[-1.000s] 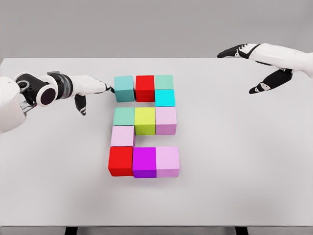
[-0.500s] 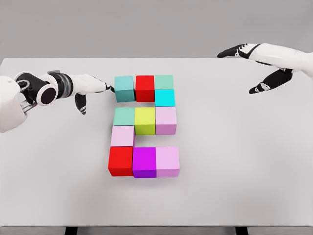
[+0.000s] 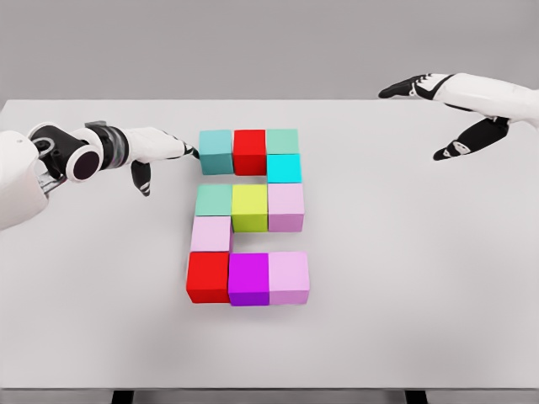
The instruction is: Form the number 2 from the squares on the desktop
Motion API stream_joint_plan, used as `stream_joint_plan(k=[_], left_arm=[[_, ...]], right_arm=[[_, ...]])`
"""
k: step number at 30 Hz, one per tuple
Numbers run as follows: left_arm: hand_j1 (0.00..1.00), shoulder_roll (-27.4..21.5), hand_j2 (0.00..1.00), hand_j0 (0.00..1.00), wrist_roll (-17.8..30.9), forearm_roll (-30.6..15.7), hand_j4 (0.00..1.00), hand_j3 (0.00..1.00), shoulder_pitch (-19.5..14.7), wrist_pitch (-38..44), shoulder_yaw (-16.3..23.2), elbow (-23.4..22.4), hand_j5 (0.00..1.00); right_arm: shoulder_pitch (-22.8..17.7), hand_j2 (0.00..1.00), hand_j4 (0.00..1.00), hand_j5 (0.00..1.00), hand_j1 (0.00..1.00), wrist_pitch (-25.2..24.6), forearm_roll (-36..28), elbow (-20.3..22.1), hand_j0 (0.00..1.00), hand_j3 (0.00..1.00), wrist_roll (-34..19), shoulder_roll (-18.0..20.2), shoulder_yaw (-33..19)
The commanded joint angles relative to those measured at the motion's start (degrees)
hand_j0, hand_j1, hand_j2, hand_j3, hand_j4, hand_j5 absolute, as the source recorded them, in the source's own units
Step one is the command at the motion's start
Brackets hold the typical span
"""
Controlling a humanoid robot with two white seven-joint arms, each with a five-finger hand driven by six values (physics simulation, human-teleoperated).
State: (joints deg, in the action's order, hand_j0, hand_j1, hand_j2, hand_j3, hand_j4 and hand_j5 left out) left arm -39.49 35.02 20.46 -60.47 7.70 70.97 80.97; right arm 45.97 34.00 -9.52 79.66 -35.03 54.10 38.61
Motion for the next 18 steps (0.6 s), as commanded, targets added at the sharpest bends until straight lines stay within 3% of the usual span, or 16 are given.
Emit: stream_joint_plan(k=[1, 5, 9, 11, 12, 13, 14, 16, 18], left_arm=[[1.00, -0.1, 1.00, 1.00, 0.0, 0.1, 1.00, 1.00, 0.0, -0.1, 0.0, 0.0, 1.00], [1.00, -0.8, 1.00, 1.00, 0.0, -0.1, 1.00, 1.00, -0.4, -0.1, -0.5, -0.1, 1.00], [1.00, -6.3, 1.00, 1.00, 0.0, -0.8, 1.00, 1.00, 0.3, -0.4, -8.6, 0.2, 1.00], [1.00, -9.4, 1.00, 1.00, 0.0, -2.7, 1.00, 1.00, 0.9, -5.8, -13.9, 1.6, 1.00], [1.00, -12.0, 1.00, 1.00, 0.0, -8.6, 1.00, 1.00, 1.0, -13.0, -16.5, 1.9, 1.00], [1.00, -13.9, 1.00, 1.00, 0.0, -17.5, 1.00, 1.00, 1.3, -18.9, -16.8, 1.6, 1.00], [1.00, -14.4, 1.00, 1.00, 0.0, -23.1, 1.00, 1.00, 1.8, -20.7, -16.9, 1.3, 1.00], [1.00, -13.8, 1.00, 1.00, 0.0, -20.7, 1.00, 1.00, 3.2, -19.6, -16.8, 0.7, 1.00], [1.00, -14.1, 1.00, 1.00, 0.0, -23.5, 1.00, 1.00, 3.7, -21.3, -18.0, 0.8, 1.00]], right_arm=[[0.0, 1.00, 1.00, 1.00, 1.00, -0.2, -0.4, 0.0, 1.00, 1.00, 0.0, 0.2, 0.0], [-0.1, 1.00, 1.00, 1.00, 1.00, -0.2, -0.4, 0.1, 1.00, 1.00, 0.0, 0.2, -0.1], [0.0, 1.00, 1.00, 1.00, 1.00, -0.2, -0.4, 0.1, 1.00, 1.00, 0.0, 0.2, -0.1], [0.0, 1.00, 1.00, 1.00, 1.00, -0.2, -0.4, 0.1, 1.00, 1.00, 0.0, 0.2, -0.1], [0.0, 1.00, 1.00, 1.00, 1.00, -0.2, -0.4, 0.1, 1.00, 1.00, 0.0, 0.2, -0.1], [0.0, 1.00, 1.00, 1.00, 1.00, -0.2, -0.4, 0.1, 1.00, 1.00, 0.0, 0.2, -0.1], [0.0, 1.00, 1.00, 1.00, 1.00, -0.2, -0.4, 0.1, 1.00, 1.00, 0.0, 0.2, -0.1], [0.0, 1.00, 1.00, 1.00, 1.00, -0.2, -0.4, 0.1, 1.00, 1.00, 0.0, 0.2, -0.1], [0.0, 1.00, 1.00, 1.00, 1.00, -0.2, -0.4, 0.0, 1.00, 1.00, 0.0, 0.2, -0.1]])
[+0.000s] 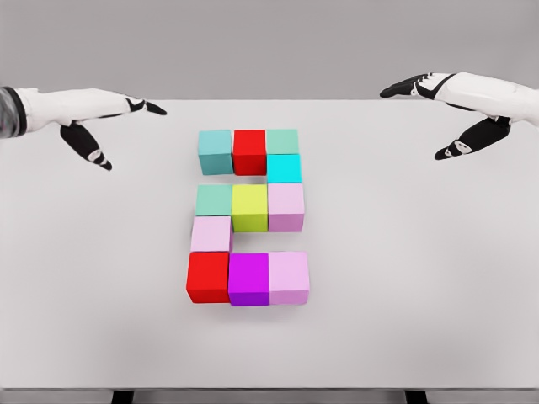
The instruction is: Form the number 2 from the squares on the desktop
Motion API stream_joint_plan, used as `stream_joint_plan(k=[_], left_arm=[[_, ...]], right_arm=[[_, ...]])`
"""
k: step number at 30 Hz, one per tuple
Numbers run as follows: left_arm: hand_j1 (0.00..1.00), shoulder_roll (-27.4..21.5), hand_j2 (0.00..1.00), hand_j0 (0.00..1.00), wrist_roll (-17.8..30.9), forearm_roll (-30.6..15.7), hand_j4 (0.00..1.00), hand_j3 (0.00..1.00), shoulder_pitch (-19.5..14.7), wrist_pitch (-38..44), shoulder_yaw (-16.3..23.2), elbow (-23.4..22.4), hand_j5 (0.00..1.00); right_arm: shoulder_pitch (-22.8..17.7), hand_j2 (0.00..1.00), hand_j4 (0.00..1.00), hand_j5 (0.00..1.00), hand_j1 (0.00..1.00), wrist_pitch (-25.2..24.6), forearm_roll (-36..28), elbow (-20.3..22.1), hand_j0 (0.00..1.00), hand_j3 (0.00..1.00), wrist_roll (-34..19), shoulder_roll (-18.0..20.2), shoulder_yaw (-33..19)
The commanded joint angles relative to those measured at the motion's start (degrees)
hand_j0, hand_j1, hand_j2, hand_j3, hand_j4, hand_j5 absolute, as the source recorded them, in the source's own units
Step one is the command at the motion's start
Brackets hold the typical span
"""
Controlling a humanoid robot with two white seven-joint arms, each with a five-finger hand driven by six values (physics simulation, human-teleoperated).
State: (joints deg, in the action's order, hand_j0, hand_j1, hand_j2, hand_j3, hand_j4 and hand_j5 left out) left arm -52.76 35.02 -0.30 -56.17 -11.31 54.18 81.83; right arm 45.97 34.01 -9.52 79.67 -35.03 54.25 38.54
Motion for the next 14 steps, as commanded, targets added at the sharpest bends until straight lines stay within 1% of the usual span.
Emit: stream_joint_plan(k=[1, 2, 3, 4, 6, 7, 8, 10, 11, 12, 13, 14], left_arm=[[1.00, -1.2, 1.00, 1.00, 0.0, -10.7, 1.00, 1.00, 0.4, -4.2, -3.1, -0.2, 1.00], [1.00, -2.6, 1.00, 1.00, 0.0, -18.1, 1.00, 1.00, 2.3, -5.3, -4.3, 0.1, 1.00], [1.00, -3.3, 1.00, 1.00, 0.0, -22.5, 1.00, 1.00, 3.5, -5.4, -4.7, 0.5, 1.00], [1.00, -3.6, 1.00, 1.00, 0.0, -29.8, 1.00, 1.00, 5.5, -5.4, -5.0, 0.6, 1.00], [1.00, -4.3, 1.00, 1.00, 0.0, -40.6, 1.00, 1.00, 8.8, -5.3, -7.2, 0.9, 1.00], [1.00, -4.5, 1.00, 1.00, 0.0, -41.7, 1.00, 1.00, 9.7, -5.2, -7.6, 1.1, 1.00], [1.00, -4.6, 1.00, 1.00, 0.0, -42.2, 1.00, 1.00, 11.5, -5.0, -8.0, 1.5, 1.00], [1.00, -4.5, 1.00, 1.00, 0.0, -42.4, 1.00, 1.00, 13.4, -5.2, -8.4, 1.5, 1.00], [1.00, -4.5, 1.00, 1.00, 0.0, -42.4, 1.00, 1.00, 14.2, -5.3, -8.4, 1.5, 1.00], [1.00, -4.3, 1.00, 1.00, 0.0, -42.4, 1.00, 1.00, 14.3, -5.4, -8.4, 1.5, 1.00], [1.00, -4.2, 1.00, 1.00, 0.0, -42.3, 1.00, 1.00, 15.6, -5.4, -8.4, 1.5, 1.00], [1.00, -4.1, 1.00, 1.00, 0.0, -42.3, 1.00, 1.00, 15.6, -5.5, -8.4, 1.5, 1.00]], right_arm=[[0.0, 1.00, 1.00, 1.00, 1.00, -0.2, -0.4, 0.0, 1.00, 1.00, 0.0, 0.1, 0.0], [0.0, 1.00, 1.00, 1.00, 1.00, -0.2, -0.4, 0.0, 1.00, 1.00, 0.0, 0.1, -0.1], [0.0, 1.00, 1.00, 1.00, 1.00, -0.2, -0.4, 0.0, 1.00, 1.00, 0.0, 0.1, -0.1], [0.0, 1.00, 1.00, 1.00, 1.00, -0.2, -0.4, 0.0, 1.00, 1.00, 0.0, 0.1, -0.1], [0.0, 1.00, 1.00, 1.00, 1.00, -0.2, -0.4, 0.0, 1.00, 1.00, 0.0, 0.1, -0.1], [0.0, 1.00, 1.00, 1.00, 1.00, -0.2, -0.4, 0.0, 1.00, 1.00, 0.0, 0.1, -0.1], [0.0, 1.00, 1.00, 1.00, 1.00, -0.2, -0.4, 0.0, 1.00, 1.00, 0.0, 0.1, -0.1], [0.0, 1.00, 1.00, 1.00, 1.00, -0.2, -0.4, 0.0, 1.00, 1.00, 0.0, 0.1, -0.1], [0.0, 1.00, 1.00, 1.00, 1.00, -0.2, -0.4, 0.0, 1.00, 1.00, 0.0, 0.1, -0.1], [0.0, 1.00, 1.00, 1.00, 1.00, -0.2, -0.4, 0.0, 1.00, 1.00, 0.0, 0.1, -0.1], [0.0, 1.00, 1.00, 1.00, 1.00, -0.2, -0.4, 0.0, 1.00, 1.00, 0.0, 0.1, -0.1], [0.0, 1.00, 1.00, 1.00, 1.00, -0.2, -0.4, 0.0, 1.00, 1.00, 0.0, 0.1, -0.1]])
